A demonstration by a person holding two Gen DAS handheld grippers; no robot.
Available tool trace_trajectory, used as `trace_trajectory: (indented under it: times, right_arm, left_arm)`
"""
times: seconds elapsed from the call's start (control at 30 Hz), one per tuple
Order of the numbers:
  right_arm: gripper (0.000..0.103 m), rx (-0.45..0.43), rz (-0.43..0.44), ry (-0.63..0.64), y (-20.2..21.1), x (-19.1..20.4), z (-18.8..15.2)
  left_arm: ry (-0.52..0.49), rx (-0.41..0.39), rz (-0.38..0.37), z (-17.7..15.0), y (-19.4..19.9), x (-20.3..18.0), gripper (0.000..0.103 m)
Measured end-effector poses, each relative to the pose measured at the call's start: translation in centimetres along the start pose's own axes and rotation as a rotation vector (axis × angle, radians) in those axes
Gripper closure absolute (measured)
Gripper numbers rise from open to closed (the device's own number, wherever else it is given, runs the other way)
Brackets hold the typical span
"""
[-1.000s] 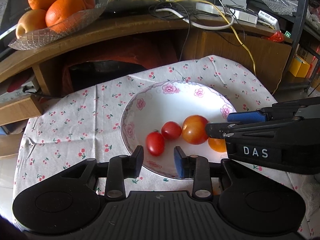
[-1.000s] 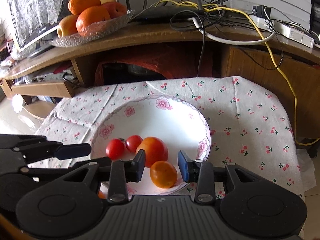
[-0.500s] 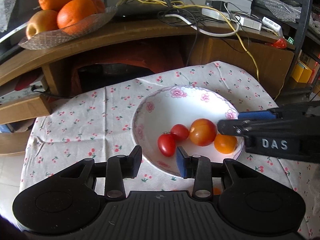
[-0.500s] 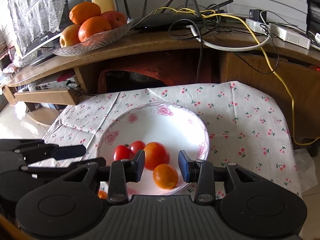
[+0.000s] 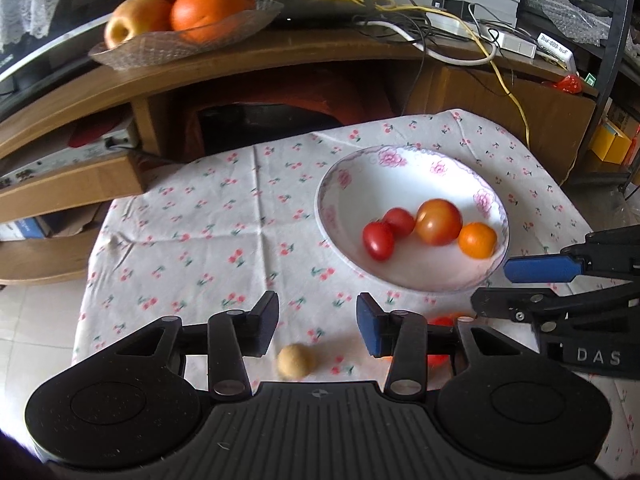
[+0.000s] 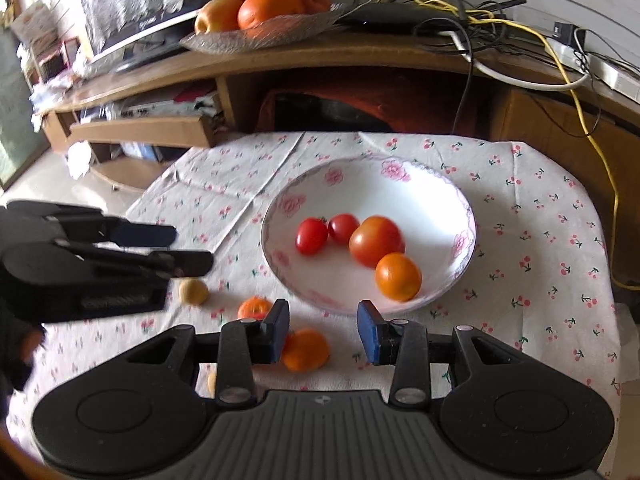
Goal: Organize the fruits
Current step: 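Withdraw both open grippers from the bowl toward the remaining fruit, then grasp a mandarin on the cloth with the right gripper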
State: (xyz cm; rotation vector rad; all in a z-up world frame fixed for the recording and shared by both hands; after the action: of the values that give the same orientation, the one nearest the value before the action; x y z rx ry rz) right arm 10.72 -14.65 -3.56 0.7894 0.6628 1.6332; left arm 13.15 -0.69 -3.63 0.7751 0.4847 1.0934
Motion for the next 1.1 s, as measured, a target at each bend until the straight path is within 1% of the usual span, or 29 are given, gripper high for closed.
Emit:
trace_trajectory:
  times: [0.1, 0.27, 0.37, 0.43, 0.63, 0.8, 0.87, 0.9, 1.03, 1.1]
  right_arm:
    - [0.065, 0.023, 0.014, 0.043, -0.2, 0.3, -0.8]
    - [0.065, 0.06, 0.015, 0.176, -1.0, 1.7, -1.8]
    - [0.065, 0.077, 0.028, 0.217, -1.7, 2.2, -2.2]
    - [0.065, 0.087, 0.022, 0.234, -2.3, 2.3, -2.3]
    - [0.065, 0.106, 0.013, 0.23, -3.7, 1.7, -2.3]
    - [0.065, 0.105, 0.018, 0.22, -4.5, 1.6, -2.4]
    - [0.065, 0.101, 0.016, 0.209, -4.7, 1.5, -2.4]
    - [0.065, 0.101, 0.014, 0.206, -4.8, 1.5, -2.4]
    - [0.07, 0.109, 0.014, 0.184, -4.6, 1.3, -2.3]
    - [0.071, 0.116, 0.009, 0.179, -4.4, 1.2, -2.5]
  left_arm:
    - [0.001, 0.008, -0.005, -1.0, 0.6, 0.8, 0.051]
    - [-0.015, 0.03, -0.024, -2.4, 0.5, 1.6, 0.051]
    - [-0.018, 0.05, -0.035, -2.8, -0.1, 1.9, 0.051]
    - [-0.028, 0.058, -0.041, -3.0, -0.4, 1.7, 0.051]
    - [-0.065, 0.069, -0.049, -3.4, -1.5, 1.2, 0.049]
    - [-0.059, 0.078, -0.04, -3.5, -3.1, 1.4, 0.049]
    - [-0.055, 0.081, -0.035, -3.4, -3.7, 1.5, 0.052]
    - [-0.049, 0.079, -0.039, -3.4, -3.9, 1.5, 0.052]
    - [-0.052, 0.078, -0.053, -3.4, -3.7, 1.1, 0.062]
    - [-0.058, 0.081, -0.049, -3.5, -3.5, 1.0, 0.063]
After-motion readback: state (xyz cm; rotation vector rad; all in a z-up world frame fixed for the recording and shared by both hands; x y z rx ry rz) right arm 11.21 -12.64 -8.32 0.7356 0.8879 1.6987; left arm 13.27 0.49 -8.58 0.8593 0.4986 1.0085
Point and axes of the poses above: each gripper's, at about its wrist camera, not at the fingertips, and y roughly against the way its jaws point, x to its left, z to its top, the point moved 4 cm from there along -y, roughly the way its jaws point
